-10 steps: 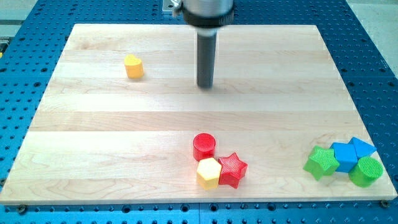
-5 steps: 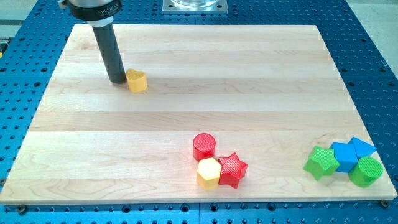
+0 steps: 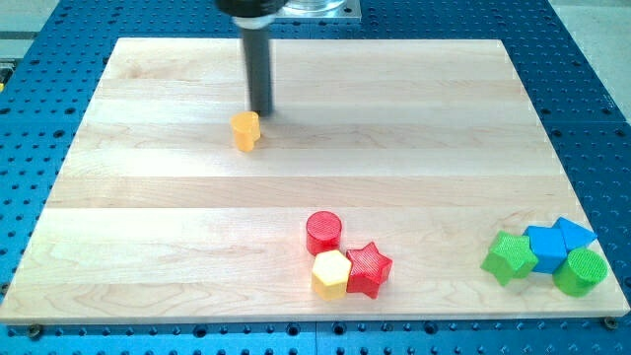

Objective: Push the yellow heart diagonally top to the red circle

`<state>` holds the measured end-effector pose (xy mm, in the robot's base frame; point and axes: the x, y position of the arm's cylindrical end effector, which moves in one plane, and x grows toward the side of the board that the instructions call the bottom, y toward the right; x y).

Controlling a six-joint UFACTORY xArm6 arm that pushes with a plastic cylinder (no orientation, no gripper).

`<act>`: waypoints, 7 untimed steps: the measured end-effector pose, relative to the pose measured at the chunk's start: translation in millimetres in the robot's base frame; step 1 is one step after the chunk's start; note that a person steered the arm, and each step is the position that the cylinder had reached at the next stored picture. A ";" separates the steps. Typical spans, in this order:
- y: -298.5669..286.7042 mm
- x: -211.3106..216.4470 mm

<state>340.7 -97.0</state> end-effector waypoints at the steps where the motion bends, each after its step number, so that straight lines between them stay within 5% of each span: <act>1: -19.4 46.4; 2: -15.3 77.1; 5: 48.5 70.9; 7: 77.0 1.1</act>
<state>341.9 -19.9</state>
